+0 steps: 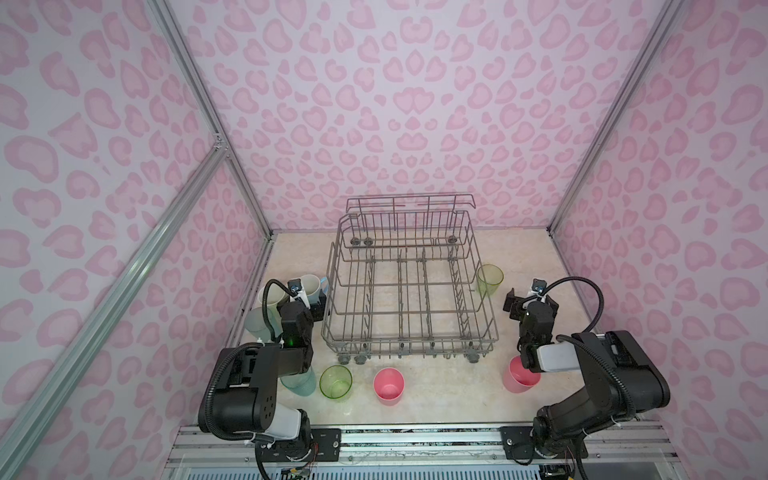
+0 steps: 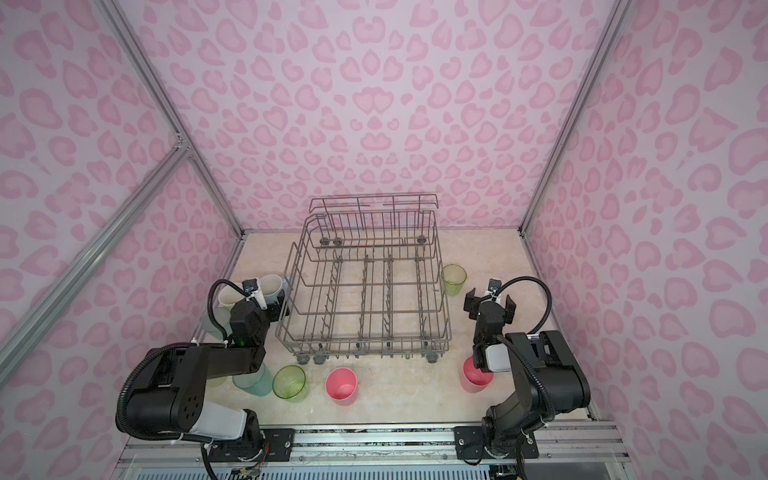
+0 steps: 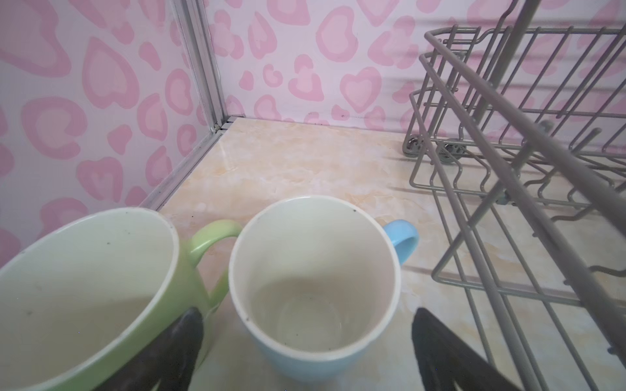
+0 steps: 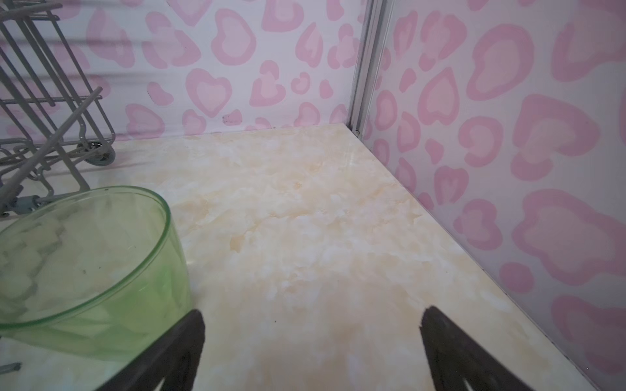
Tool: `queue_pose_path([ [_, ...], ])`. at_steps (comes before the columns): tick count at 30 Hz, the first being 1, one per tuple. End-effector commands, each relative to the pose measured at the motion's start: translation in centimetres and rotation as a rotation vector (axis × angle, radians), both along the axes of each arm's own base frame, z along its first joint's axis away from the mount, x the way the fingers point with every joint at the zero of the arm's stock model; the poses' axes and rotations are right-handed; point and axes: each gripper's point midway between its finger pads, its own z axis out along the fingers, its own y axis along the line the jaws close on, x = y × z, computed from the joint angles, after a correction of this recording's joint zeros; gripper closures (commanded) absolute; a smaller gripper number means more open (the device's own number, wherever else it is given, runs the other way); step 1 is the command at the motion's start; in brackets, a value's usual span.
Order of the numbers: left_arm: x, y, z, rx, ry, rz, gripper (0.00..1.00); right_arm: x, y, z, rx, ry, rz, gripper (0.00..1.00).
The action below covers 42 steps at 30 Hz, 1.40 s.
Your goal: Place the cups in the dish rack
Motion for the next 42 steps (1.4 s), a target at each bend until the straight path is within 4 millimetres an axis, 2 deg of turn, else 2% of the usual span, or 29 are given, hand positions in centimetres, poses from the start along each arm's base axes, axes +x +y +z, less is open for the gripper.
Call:
queue_pose_path([
  [1, 0.15, 0.06, 1.03, 0.004, -0.041, 0.0, 0.02, -0.04, -0.23, 0.46, 0.003, -0.024, -0.015, 0.01],
  [42, 0.32, 0.05, 0.93, 0.002, -0.034, -0.002, 0.03, -0.09, -0.3, 0.45, 0.002, -0.025, -0.019, 0.01],
])
